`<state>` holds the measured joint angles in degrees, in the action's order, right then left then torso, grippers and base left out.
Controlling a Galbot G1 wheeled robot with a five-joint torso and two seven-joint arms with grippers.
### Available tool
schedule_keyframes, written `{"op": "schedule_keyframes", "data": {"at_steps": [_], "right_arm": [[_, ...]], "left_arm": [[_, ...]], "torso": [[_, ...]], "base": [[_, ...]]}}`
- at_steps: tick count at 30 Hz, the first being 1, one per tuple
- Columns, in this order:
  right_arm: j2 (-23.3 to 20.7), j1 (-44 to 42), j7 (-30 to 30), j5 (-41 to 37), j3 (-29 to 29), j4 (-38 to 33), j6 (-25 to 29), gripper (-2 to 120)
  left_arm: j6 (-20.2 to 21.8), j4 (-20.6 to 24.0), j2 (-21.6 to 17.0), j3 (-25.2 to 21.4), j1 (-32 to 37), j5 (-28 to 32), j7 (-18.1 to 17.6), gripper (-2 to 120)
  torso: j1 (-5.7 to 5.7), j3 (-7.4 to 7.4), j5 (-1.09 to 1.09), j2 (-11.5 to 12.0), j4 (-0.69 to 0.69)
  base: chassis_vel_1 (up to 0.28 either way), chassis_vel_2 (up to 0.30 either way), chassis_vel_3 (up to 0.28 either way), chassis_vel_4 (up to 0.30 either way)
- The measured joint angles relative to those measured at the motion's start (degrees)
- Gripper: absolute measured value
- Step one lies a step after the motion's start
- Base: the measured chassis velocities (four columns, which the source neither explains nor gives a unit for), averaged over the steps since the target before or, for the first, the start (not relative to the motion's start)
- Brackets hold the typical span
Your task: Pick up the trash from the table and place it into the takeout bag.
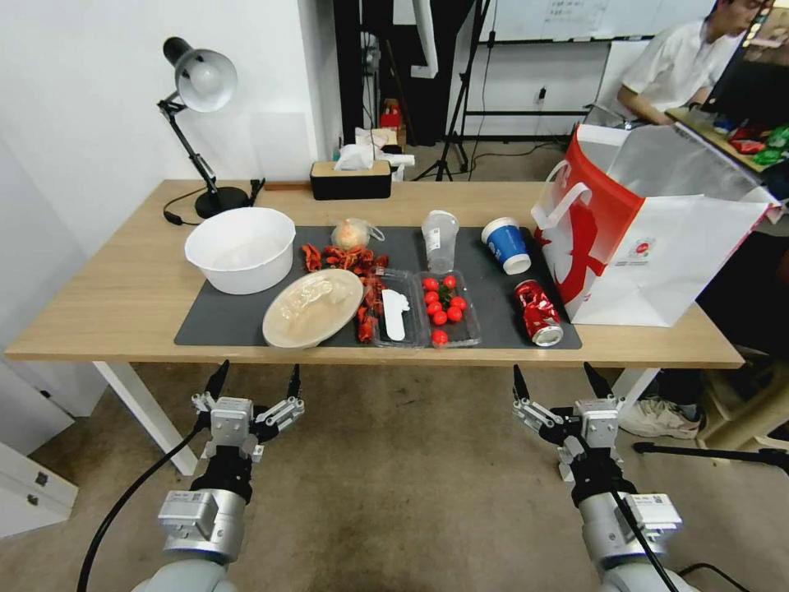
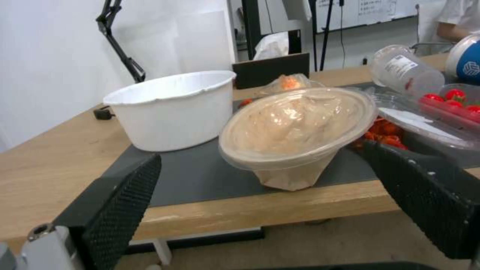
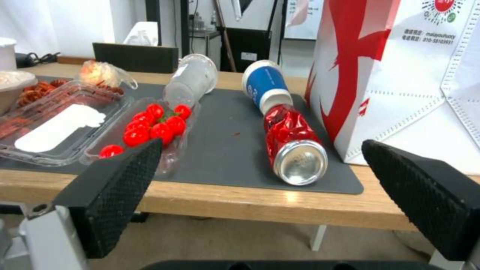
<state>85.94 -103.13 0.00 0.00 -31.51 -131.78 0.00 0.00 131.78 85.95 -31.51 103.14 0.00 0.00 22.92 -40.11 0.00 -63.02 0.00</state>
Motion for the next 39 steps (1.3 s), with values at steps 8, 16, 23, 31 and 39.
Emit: {"op": "schedule_keyframes", "data": {"at_steps": [8,16,23,31,39], "right_arm": [[0.0,0.0,0.0,0.0,0.0,0.0,0.0,100],[0.0,0.0,0.0,0.0,0.0,0.0,0.0,100],[-0.46,0.8,-0.19,-0.75,0.17,0.29,-0.66,100],[-6.01,10.27,-3.81,-9.53,2.23,6.01,-12.43,100],[-9.32,11.51,-3.56,-13.05,-1.2,3.93,-14.33,100]], "left_arm": [[0.0,0.0,0.0,0.0,0.0,0.0,0.0,100],[0.0,0.0,0.0,0.0,0.0,0.0,0.0,100],[0.04,0.0,0.14,-0.14,0.0,0.12,-0.24,100],[3.81,-0.05,5.91,-5.26,1.03,4.92,-9.19,100],[2.52,-1.27,6.25,-5.13,1.87,4.83,-8.94,100]], "torso": [[0.0,0.0,0.0,0.0,0.0],[0.0,0.0,0.0,0.0,0.0],[0.0,0.0,0.01,0.0,-0.03],[0.0,0.0,-0.02,0.0,0.05],[0.01,0.0,0.04,0.0,-0.01]], "base": [[0.0,0.0,0.0,0.0],[0.0,0.0,0.0,0.0],[0.0,0.0,0.0,0.0],[0.0,0.0,0.0,0.0],[0.0,0.0,0.0,0.0]]}}
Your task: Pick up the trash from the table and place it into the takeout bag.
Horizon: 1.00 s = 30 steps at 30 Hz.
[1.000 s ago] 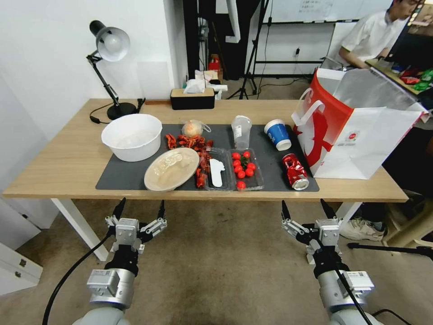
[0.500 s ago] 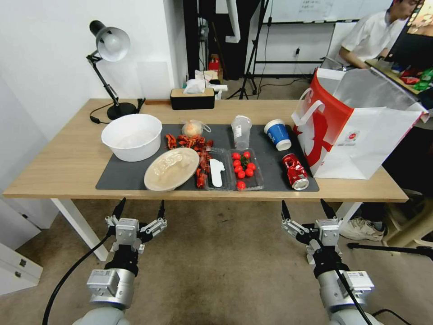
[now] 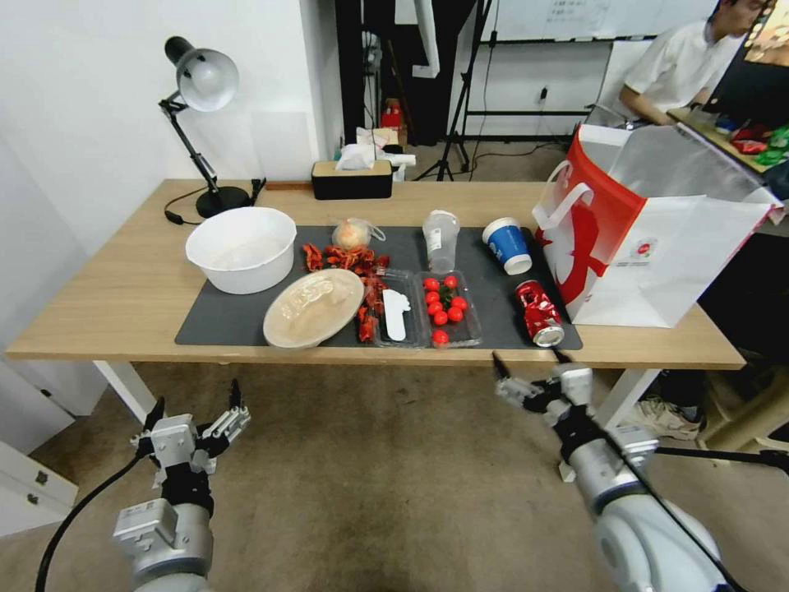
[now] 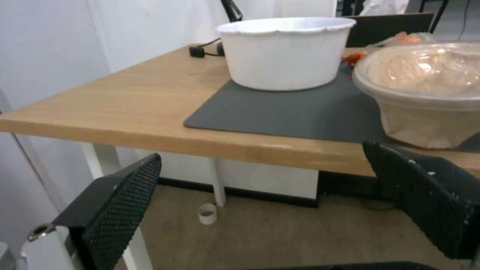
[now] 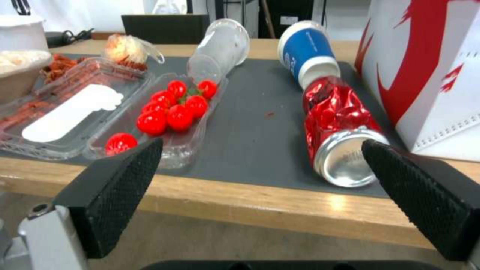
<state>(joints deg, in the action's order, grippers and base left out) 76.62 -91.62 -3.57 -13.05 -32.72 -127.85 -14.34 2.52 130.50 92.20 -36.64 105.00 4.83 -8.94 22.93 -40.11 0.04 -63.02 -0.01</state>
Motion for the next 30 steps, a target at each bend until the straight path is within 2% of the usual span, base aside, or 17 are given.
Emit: {"op": "schedule_keyframes", "data": {"at_steps": [22,30], "right_arm": [[-0.01,-0.25,3.77,-0.95,-0.26,-1.86,0.09,100],[-5.26,5.98,6.88,-7.8,-0.02,-1.02,-0.08,100]], "left_arm": [[-1.69,-1.46,-1.17,1.77,-0.18,1.58,4.63,100],[-2.6,-1.83,-1.59,1.89,-0.37,1.79,6.05,100]], "torso": [[-0.01,0.0,-0.04,0.0,0.0],[-0.02,0.0,-0.04,0.0,0.02]], "base": [[0.0,0.0,0.0,0.0],[0.0,0.0,0.0,0.0]]}}
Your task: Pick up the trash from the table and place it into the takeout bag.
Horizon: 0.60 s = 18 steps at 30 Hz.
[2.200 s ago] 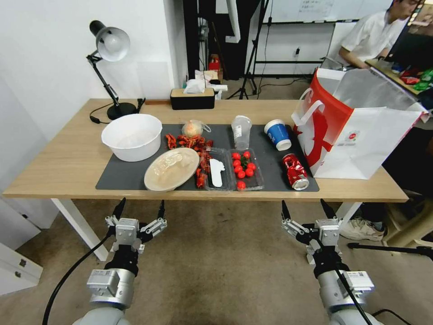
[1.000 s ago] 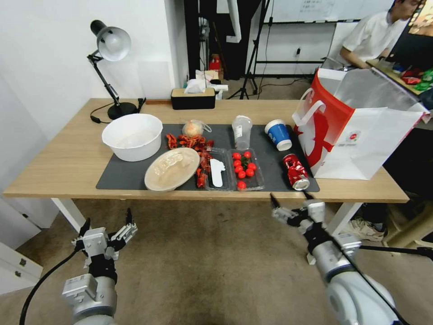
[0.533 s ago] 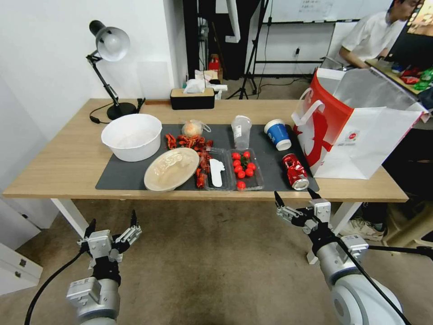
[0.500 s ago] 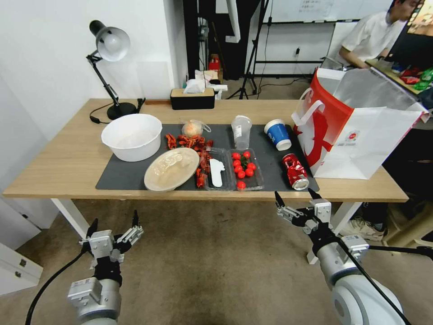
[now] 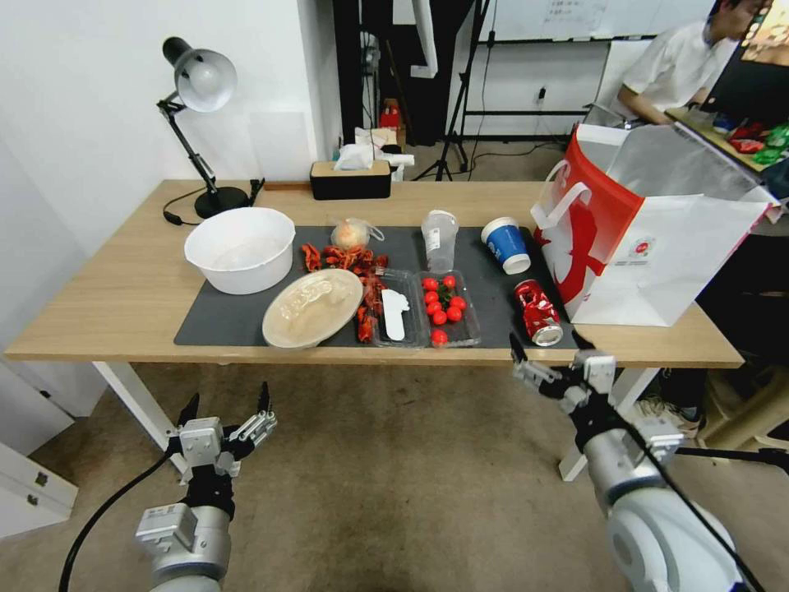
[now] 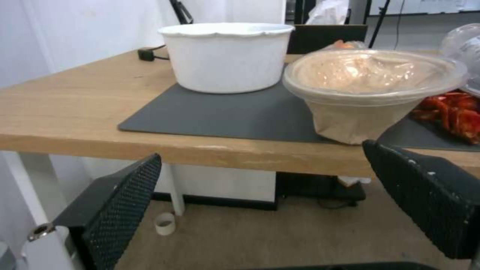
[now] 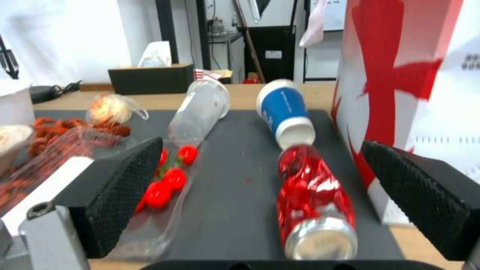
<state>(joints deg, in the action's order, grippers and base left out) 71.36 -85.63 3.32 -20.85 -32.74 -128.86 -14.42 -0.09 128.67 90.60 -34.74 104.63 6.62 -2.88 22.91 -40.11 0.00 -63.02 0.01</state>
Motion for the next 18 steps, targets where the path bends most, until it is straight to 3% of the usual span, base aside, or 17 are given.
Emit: {"op": "schedule_keyframes", "data": {"at_steps": [5,7,18], "right_arm": [[-4.32,4.2,2.67,-3.53,-0.03,2.12,-2.85,100],[-7.23,8.05,5.54,-6.7,0.95,4.17,-6.5,100],[-13.71,20.4,14.48,-19.09,6.56,11.87,-19.47,100]], "left_arm": [[-0.06,-1.33,-1.01,0.86,-1.51,0.09,0.44,100],[0.53,-1.51,-1.32,0.93,-1.57,0.31,0.72,100],[0.87,-2.76,-1.09,0.71,-2.15,0.0,1.29,100]], "torso": [[0.0,0.0,0.0,0.0,-0.04],[0.01,0.0,-0.01,0.0,-0.02],[0.01,0.0,0.0,0.0,-0.01]], "base": [[0.0,0.0,0.0,0.0],[0.0,0.0,0.0,0.0],[0.0,0.0,0.0,0.0]]}}
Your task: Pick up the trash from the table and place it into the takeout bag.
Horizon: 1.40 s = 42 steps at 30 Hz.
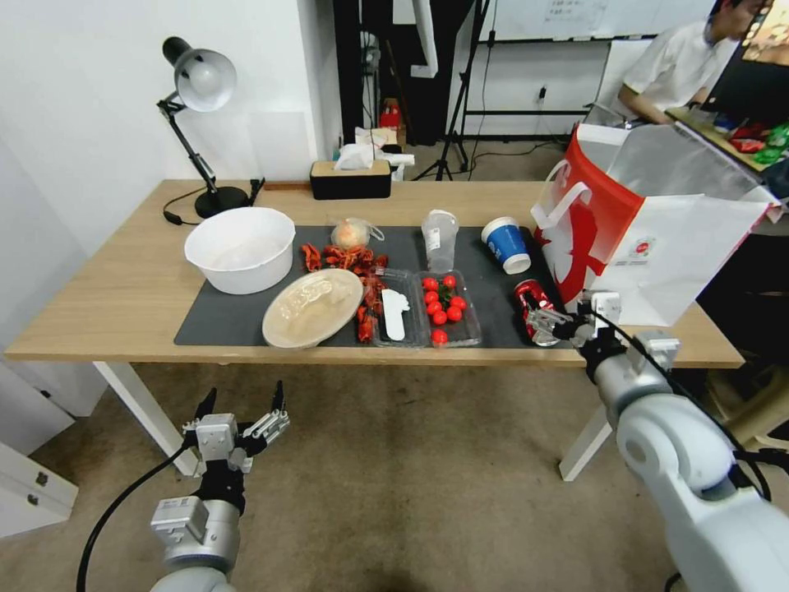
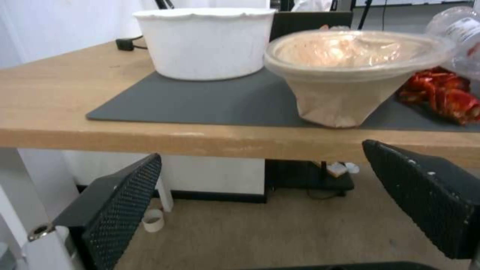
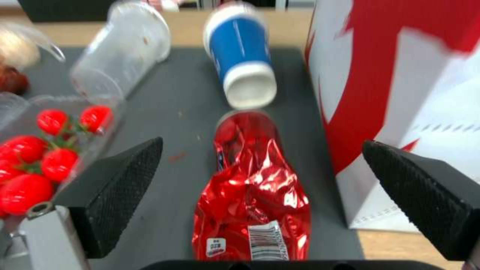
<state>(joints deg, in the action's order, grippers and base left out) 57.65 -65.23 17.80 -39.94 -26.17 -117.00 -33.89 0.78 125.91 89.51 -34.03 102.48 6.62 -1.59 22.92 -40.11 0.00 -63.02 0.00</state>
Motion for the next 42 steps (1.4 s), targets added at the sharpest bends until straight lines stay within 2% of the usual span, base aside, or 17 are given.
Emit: {"op": "schedule_keyframes", "data": {"at_steps": [8,11,14,35,37,39,40,42], "right_arm": [[-1.3,6.17,8.14,-7.75,3.75,3.66,-5.04,100],[-0.94,8.44,13.05,-12.44,5.41,4.24,-7.79,100],[-0.36,8.81,14.72,-13.23,6.0,4.33,-8.35,100],[1.58,9.07,18.33,-15.74,7.88,5.74,-8.32,100],[2.03,8.77,18.92,-15.76,7.99,5.79,-8.46,95],[2.07,8.75,18.99,-15.76,7.98,5.78,-8.46,93],[2.23,8.55,19.27,-15.81,7.99,5.73,-8.46,85],[2.28,8.36,19.43,-15.81,7.94,5.63,-8.45,82]], "left_arm": [[-0.03,-1.35,0.16,-0.12,-1.02,-0.53,-0.01,100],[-0.08,-2.02,0.19,-0.12,-1.58,-0.77,-0.09,100],[-0.16,-2.41,0.08,-0.17,-1.82,-0.79,-0.16,100],[-1.2,-3.35,-0.71,-0.51,-2.3,-1.4,-0.35,100],[-1.2,-3.4,-0.9,-0.52,-2.32,-1.54,-0.44,100],[-1.2,-3.4,-0.9,-0.51,-2.33,-1.54,-0.44,100],[-1.21,-3.43,-0.94,-0.51,-2.32,-1.55,-0.46,100],[-1.26,-3.44,-0.99,-0.51,-2.32,-1.55,-0.5,100]], "torso": [[0.0,0.0,0.01,0.0,0.0],[0.0,0.0,0.01,0.0,0.0],[0.0,0.0,0.0,0.0,0.0],[0.0,0.01,0.02,-0.02,0.0],[0.0,0.0,-0.06,-0.01,0.0],[0.0,0.0,-0.02,-0.01,0.01],[0.0,0.0,0.02,-0.01,0.0],[0.01,0.01,-0.02,-0.01,0.0]], "base": [[0.0,0.0,0.0,0.0],[0.0,0.0,0.0,0.0],[0.0,0.0,0.0,0.0],[0.0,0.0,0.0,0.0],[0.0,0.0,0.0,0.0],[0.0,0.0,0.0,0.0],[0.0,0.0,0.0,0.0],[0.0,0.0,0.0,0.0]]}}
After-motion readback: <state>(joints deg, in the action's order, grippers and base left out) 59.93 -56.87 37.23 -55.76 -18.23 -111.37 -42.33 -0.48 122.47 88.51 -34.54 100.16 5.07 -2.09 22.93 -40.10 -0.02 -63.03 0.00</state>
